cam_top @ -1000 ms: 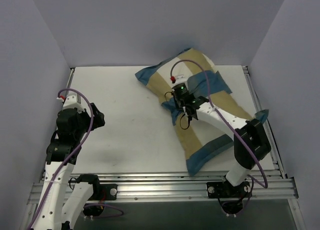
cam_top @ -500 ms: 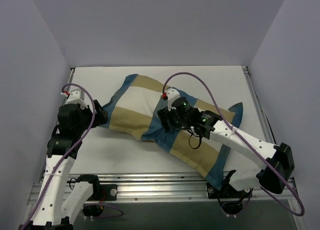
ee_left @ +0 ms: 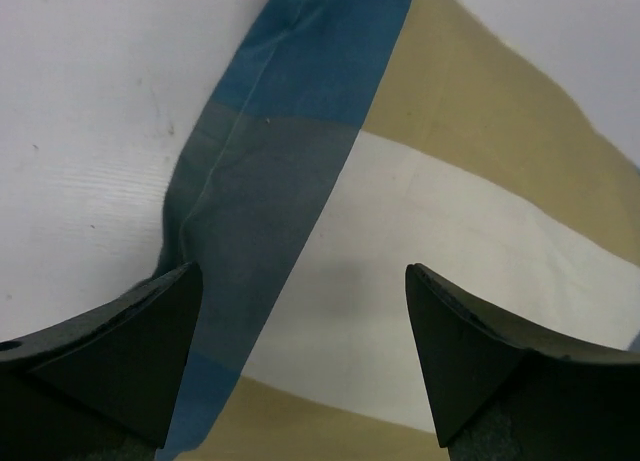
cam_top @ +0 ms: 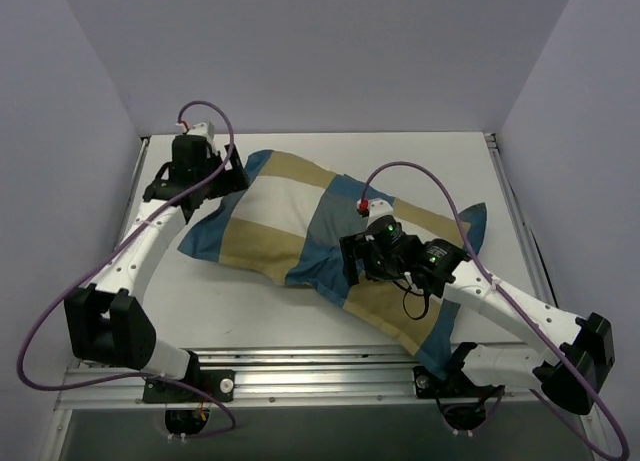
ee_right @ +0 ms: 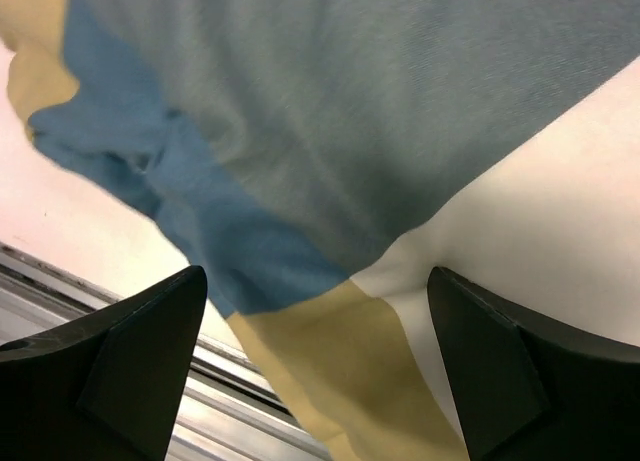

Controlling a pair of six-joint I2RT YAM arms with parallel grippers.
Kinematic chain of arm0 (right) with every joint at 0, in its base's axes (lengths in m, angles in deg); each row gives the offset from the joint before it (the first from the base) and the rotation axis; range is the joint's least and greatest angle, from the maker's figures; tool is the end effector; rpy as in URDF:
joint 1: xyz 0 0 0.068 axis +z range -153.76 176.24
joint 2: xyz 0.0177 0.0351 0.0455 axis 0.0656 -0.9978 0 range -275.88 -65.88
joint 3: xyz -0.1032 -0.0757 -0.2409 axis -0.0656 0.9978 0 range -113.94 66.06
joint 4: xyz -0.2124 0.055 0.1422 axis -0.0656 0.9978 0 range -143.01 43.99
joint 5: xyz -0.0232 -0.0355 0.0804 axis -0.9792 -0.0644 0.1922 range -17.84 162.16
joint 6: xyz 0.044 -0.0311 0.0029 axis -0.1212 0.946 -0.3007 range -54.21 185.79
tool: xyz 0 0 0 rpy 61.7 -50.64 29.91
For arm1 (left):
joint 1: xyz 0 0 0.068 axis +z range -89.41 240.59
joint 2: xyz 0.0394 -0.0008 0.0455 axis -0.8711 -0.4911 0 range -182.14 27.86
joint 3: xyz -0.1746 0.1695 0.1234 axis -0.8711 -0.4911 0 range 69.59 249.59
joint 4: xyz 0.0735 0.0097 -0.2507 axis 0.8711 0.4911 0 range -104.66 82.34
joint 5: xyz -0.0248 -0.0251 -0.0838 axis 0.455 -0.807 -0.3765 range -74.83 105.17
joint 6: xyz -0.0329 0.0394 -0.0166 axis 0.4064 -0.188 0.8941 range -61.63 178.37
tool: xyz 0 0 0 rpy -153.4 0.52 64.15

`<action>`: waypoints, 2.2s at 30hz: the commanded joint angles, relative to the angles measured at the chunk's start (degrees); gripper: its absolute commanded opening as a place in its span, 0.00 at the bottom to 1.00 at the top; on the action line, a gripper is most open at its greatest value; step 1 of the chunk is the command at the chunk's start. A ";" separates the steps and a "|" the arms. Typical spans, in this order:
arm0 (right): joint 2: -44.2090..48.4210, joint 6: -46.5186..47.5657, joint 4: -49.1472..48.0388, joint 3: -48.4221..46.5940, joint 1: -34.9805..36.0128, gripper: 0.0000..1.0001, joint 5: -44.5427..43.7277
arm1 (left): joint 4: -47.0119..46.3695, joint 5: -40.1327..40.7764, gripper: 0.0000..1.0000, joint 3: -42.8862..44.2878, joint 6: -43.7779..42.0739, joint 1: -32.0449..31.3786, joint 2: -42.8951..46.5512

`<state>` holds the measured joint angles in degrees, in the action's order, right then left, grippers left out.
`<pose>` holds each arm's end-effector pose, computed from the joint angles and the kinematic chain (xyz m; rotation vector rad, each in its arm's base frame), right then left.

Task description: Remove the pillowcase from the pillow

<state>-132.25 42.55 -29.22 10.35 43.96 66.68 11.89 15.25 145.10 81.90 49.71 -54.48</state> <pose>0.1750 0.1873 0.3069 -0.4182 2.1934 0.5952 0.3209 -0.0617 0.3452 -0.2404 2.1604 -0.3449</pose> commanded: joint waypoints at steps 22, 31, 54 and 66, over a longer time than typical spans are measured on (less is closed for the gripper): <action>-21.98 2.24 -23.09 -14.62 -27.25 0.90 12.68 | 15.90 6.59 0.82 -31.22 24.99 -29.02 43.22; -1.87 -8.30 -26.78 3.04 -30.05 1.00 10.84 | 15.21 20.30 0.96 -11.12 7.36 -29.21 29.37; -5.86 -27.03 -68.86 33.11 -32.43 1.00 18.04 | 3.52 4.41 0.94 4.75 -1.38 -12.42 -13.64; -16.61 -21.61 -80.07 23.56 -31.64 0.13 29.65 | -2.29 1.33 0.95 -12.13 5.47 -15.66 -9.50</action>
<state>-152.27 16.65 -107.54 40.17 11.66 92.74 4.78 20.56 136.55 85.79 36.99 -64.73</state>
